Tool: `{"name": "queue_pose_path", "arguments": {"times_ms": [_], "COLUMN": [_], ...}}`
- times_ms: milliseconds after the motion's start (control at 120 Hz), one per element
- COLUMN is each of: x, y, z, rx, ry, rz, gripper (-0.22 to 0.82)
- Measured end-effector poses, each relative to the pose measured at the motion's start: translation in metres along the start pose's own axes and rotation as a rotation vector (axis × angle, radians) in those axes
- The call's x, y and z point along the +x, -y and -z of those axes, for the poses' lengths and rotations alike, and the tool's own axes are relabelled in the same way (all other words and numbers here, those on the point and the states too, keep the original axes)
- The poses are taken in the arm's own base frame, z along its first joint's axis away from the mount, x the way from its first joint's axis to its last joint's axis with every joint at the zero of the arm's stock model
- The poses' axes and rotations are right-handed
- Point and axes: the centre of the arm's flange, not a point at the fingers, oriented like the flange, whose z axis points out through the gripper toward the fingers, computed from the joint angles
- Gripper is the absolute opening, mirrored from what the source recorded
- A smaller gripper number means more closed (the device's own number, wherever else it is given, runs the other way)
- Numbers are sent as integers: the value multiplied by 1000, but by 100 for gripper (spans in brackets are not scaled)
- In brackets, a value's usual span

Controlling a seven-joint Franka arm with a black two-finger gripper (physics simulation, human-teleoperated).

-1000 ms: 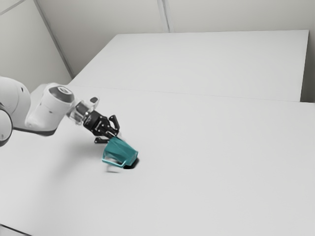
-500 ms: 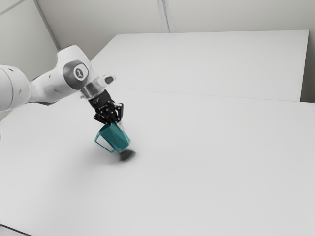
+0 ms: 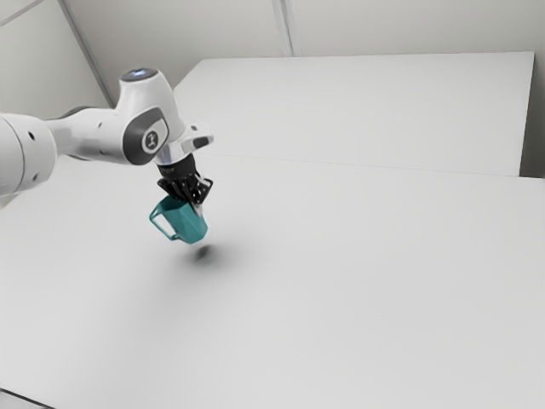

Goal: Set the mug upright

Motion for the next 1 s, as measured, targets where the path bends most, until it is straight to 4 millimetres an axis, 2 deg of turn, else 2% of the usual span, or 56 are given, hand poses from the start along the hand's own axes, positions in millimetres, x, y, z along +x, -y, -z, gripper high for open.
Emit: {"name": "queue_pose_path", "arguments": {"times_ms": [317,467,508,642,733,833,1000], "x": [3,5,5,5,5,3,-1], "y": [-1,-1,-1,-2,-6,-10,-14], "z": [-44,-55,-55,-47,-36,-18,32], "rx": [-2,-5,-6,-11,-10,-5,6], "ry": [45,49,48,36,20,-9,-93], "rz": [17,27,28,29,23,17,10], "gripper": [-17,-17,-11,19,33,44,53]}}
